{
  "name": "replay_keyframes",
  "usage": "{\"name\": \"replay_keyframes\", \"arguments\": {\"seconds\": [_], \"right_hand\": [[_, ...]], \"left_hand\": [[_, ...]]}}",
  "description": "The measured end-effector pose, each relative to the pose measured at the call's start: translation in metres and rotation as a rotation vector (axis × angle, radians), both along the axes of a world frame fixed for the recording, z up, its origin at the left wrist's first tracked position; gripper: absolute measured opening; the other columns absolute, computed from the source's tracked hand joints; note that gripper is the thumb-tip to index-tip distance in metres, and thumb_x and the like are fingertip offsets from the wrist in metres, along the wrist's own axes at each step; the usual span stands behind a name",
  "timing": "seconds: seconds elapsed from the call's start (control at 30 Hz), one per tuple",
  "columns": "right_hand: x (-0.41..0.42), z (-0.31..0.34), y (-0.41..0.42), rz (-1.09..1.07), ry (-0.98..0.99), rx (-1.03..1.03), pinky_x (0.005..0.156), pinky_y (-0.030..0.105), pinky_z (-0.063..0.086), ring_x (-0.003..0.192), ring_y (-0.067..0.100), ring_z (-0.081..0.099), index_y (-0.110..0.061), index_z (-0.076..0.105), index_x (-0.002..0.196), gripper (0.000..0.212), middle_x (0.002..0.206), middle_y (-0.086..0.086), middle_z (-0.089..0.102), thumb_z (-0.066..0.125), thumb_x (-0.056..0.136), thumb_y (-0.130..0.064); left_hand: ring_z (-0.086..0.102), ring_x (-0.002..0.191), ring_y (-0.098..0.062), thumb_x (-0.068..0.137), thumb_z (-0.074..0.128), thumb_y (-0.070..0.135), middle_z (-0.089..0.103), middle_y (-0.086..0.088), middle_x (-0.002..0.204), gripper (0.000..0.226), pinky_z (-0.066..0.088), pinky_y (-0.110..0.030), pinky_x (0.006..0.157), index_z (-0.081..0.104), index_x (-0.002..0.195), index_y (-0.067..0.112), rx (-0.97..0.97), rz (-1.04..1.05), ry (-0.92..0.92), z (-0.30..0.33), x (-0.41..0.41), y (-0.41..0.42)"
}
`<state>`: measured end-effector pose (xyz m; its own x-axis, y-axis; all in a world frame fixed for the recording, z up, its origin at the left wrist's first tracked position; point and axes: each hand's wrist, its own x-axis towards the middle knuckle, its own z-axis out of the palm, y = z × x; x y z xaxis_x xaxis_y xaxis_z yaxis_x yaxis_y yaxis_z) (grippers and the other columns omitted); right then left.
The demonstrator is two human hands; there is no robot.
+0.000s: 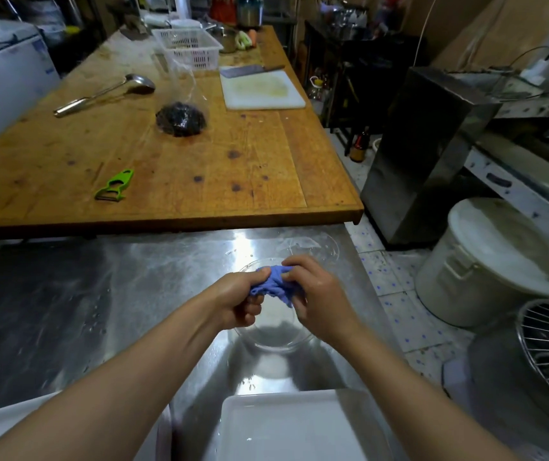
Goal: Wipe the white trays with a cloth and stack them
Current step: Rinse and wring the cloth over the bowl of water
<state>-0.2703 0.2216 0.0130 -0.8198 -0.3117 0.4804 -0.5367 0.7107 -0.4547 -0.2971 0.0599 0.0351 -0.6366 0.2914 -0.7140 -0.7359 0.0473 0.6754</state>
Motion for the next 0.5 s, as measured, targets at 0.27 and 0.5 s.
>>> {"name": "replay_keyframes", "arguments": {"seconds": [0.27,0.5], "right_hand": [[-0.016,0.027,0.010,-0.411,-1.249,-1.081,0.084,0.042,0.050,0.087,0.028,0.066,-0.015,0.058,0.098,0.058,0.105,0.017,0.065,0.023,0.095,-0.061],[-0.021,0.020,-0.006,-0.238,-1.138,-0.552,0.045,0.021,0.025,0.044,0.012,0.035,-0.013,0.056,0.073,0.043,0.052,0.003,0.045,0.042,0.095,-0.048]], "left_hand": [[0.057,0.077,-0.021,0.093,0.050,0.037,0.062,0.002,0.081,0.017,0.038,-0.031,0.060,0.052,0.092,0.021,-0.922,-0.395,1.175,0.008,0.014,-0.001],[0.058,0.072,-0.025,0.093,0.042,0.052,0.061,-0.001,0.080,0.037,0.023,-0.029,0.052,0.050,0.099,0.016,-1.070,-0.608,1.482,-0.004,0.021,0.000]]}}
